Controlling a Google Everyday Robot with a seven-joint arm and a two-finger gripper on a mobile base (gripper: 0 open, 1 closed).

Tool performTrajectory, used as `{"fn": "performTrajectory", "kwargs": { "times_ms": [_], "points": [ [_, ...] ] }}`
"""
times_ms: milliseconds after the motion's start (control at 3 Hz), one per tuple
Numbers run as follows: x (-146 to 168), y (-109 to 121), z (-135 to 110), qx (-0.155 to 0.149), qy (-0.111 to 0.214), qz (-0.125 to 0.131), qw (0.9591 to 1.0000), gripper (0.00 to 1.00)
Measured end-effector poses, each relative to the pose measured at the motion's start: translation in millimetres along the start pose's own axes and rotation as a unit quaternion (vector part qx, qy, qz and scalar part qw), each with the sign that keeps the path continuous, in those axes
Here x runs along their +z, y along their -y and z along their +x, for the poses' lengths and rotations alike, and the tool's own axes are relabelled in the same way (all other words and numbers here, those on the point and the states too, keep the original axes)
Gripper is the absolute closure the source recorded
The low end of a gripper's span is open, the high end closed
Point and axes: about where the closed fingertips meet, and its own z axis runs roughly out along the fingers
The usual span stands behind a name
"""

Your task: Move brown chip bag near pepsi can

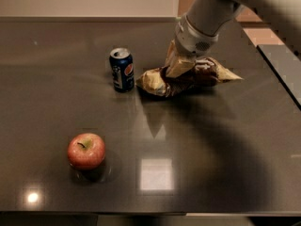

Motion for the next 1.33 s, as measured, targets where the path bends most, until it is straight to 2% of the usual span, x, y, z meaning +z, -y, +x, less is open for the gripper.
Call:
{"fn": "performTrajectory", "kwargs": {
  "times_ms": [333,667,1333],
  "points": [
    [0.8,-0.9,-4.5,-0.002,0.004,-0.001,1.0000,0.99],
    [-0.2,3.3,16.5,0.006,-0.016,0.003,0.9998,0.78],
    [2.9,3.8,15.1,0.005,-0.015,0.002,0.9999,0.33]
  ]
}}
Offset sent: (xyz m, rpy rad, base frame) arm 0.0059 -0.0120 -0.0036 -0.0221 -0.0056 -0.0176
